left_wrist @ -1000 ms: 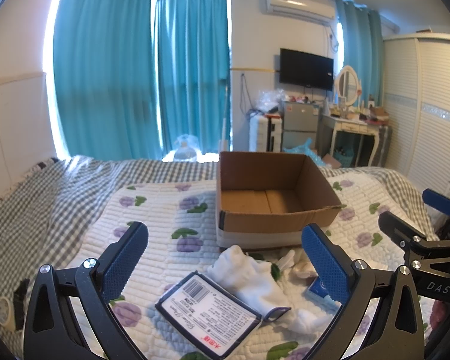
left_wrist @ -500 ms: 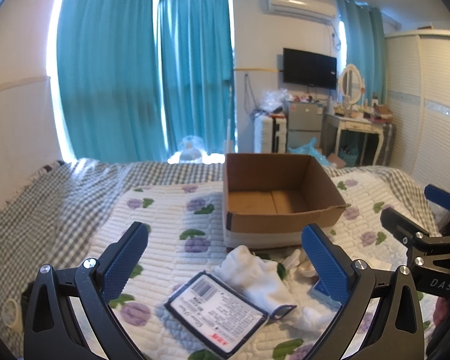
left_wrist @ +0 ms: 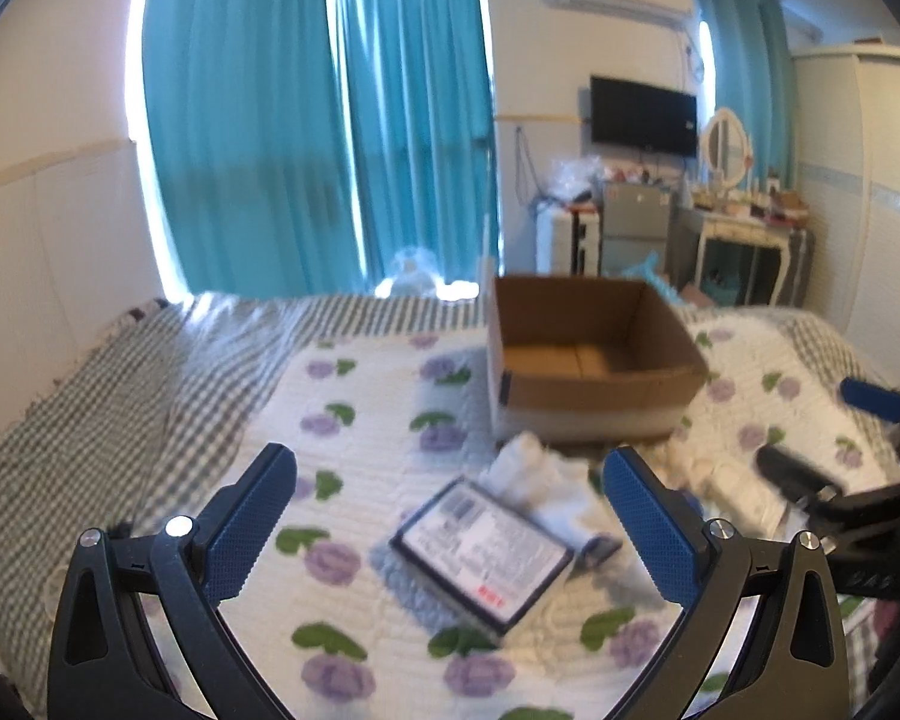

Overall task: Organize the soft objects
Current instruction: 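Grasp the black-and-white packaged box with the left gripper while the right gripper grasps a white sock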

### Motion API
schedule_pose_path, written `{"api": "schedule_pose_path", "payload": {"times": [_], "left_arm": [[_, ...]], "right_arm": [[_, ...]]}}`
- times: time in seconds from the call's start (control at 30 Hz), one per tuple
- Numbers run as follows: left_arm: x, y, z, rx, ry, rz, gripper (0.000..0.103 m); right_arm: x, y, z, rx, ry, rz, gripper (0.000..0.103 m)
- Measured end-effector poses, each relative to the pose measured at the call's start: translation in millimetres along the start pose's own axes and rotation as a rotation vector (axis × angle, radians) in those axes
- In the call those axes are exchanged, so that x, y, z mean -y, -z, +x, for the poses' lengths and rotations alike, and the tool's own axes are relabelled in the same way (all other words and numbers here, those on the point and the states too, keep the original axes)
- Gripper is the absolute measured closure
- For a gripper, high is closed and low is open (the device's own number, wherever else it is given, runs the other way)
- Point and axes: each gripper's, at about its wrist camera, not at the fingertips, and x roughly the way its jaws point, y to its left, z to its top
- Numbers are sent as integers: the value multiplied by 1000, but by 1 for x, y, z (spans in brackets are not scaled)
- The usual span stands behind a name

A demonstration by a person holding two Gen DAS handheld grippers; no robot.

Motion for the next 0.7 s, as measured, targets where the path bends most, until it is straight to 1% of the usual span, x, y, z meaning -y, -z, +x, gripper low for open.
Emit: {"api": "schedule_pose_path", "payload": {"times": [0.07,0.1,0.13,0.17,0.23,0.33,0.37,0.4,0.43,0.47,0.5,0.53,0.7], "left_arm": [[-1,11,7,-35,-1,7,0],[-1,17,11,-52,-2,12,0],[0,25,16,-73,-5,21,0],[0,28,18,-89,-7,28,0],[1,39,28,-129,-12,42,0],[2,54,46,-193,-15,44,0],[1,57,50,-210,-16,43,0],[1,60,53,-224,-15,41,0],[1,62,57,-238,-12,39,0],[1,64,60,-249,-4,39,0],[2,65,61,-257,6,39,0],[4,67,63,-268,16,40,0],[13,80,77,-323,70,32,0]], "right_arm": [[-9,15,20,-53,-38,-12,0],[-14,25,34,-93,-63,-16,2],[-17,33,47,-131,-83,-15,5],[-21,42,62,-181,-109,-13,12],[-27,53,78,-231,-138,-23,18],[-35,64,97,-274,-158,-45,19],[-37,67,101,-284,-163,-47,23],[-38,69,107,-303,-172,-47,33],[-38,72,113,-328,-177,-45,38],[-39,74,119,-346,-177,-48,47],[-39,76,122,-360,-180,-51,63],[-39,77,125,-366,-188,-55,71],[-34,72,112,-310,-195,-39,71]]}}
